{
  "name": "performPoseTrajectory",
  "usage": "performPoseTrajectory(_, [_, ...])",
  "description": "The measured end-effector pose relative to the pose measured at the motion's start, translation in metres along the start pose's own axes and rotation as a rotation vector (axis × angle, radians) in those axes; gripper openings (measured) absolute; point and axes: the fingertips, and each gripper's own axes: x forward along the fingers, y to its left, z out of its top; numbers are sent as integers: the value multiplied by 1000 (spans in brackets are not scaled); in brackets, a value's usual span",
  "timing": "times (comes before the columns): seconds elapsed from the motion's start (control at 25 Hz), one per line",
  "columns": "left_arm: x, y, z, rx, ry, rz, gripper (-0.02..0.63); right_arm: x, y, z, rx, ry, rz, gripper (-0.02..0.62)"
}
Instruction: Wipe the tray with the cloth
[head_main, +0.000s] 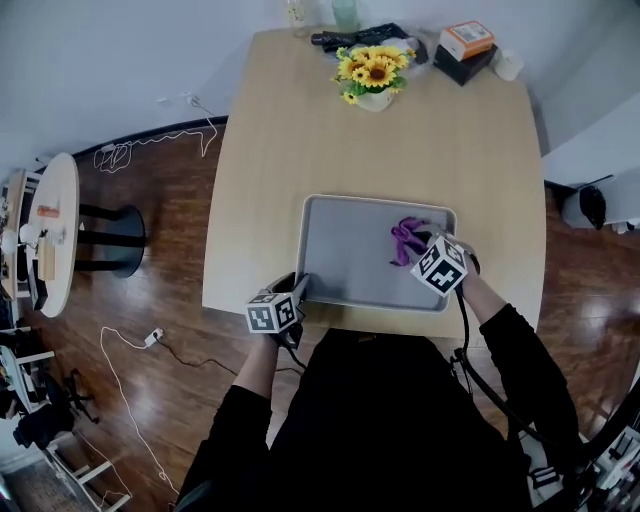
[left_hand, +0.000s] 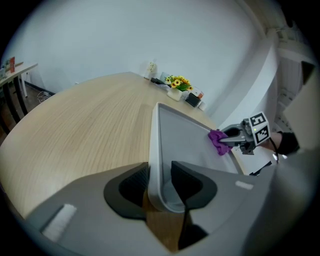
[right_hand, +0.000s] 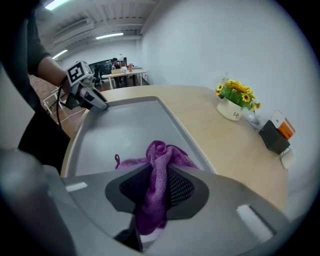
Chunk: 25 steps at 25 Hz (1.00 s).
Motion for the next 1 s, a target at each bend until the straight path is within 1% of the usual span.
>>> performPoseTrajectory(0.16, [1, 1, 0, 18, 12, -16, 129, -7, 55, -5, -34, -8, 57, 83])
performPoseTrajectory(0.32, [1, -2, 0, 24, 17, -23, 129, -16, 107, -11, -59, -23, 148, 83])
performPoseTrajectory(0.4, [1, -3, 1, 25, 18, -25, 129, -18, 125, -12, -73, -27, 185, 83])
performPoseTrajectory(0.48, [2, -4, 1, 24, 20, -27, 129, -19, 131, -13, -96, -25, 199, 81])
performPoseTrajectory(0.56, [3, -5, 1, 22, 21, -30, 129, -18, 131, -14, -132, -18, 224, 81])
performPoseTrajectory(0.68, [4, -7, -1, 24, 22, -32, 129, -16, 125, -15, -175, 3, 295, 84])
performPoseTrajectory(0.76, [5, -8, 0, 28, 24, -37, 129, -12, 112, -9, -188, 7, 309, 84])
performPoseTrajectory(0.88, [6, -9, 1, 28, 24, -43, 129, 1, 76, 6, -185, 7, 268, 85])
performPoseTrajectory(1.0, [6, -9, 0, 25, 19, -41, 129, 16, 29, 25, -167, 14, 192, 86])
